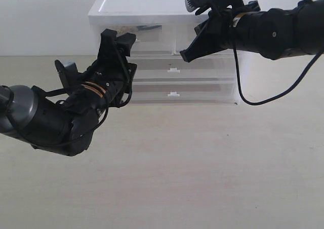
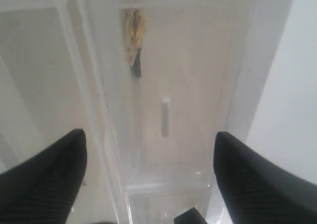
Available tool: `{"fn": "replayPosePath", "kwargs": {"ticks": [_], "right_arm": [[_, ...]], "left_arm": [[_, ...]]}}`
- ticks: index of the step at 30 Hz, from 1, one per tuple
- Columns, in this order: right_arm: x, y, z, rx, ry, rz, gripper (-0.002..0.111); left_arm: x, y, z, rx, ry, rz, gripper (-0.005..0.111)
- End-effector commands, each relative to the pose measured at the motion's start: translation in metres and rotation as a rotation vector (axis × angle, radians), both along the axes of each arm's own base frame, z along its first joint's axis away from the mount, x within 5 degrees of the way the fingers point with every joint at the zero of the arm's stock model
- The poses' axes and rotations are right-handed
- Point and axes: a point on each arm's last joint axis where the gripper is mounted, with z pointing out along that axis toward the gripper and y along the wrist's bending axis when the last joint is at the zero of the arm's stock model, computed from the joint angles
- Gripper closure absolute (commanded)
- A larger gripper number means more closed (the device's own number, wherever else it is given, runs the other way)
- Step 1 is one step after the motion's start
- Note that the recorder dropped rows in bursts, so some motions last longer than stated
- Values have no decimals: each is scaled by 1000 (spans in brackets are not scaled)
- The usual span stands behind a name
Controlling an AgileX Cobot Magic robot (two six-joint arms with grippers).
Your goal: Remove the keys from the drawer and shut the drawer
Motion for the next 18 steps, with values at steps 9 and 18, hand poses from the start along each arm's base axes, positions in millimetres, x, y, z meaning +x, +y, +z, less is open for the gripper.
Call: {"fn": "replayPosePath", "kwargs": {"ticks": [9, 18], "right_arm": [[7, -4, 11, 47, -69, -31, 109], [7, -4, 11, 45, -70, -30, 109]], "left_arm": [[20, -8, 19, -72, 0, 44, 39], [22, -6, 14, -63, 61, 71, 39]]}}
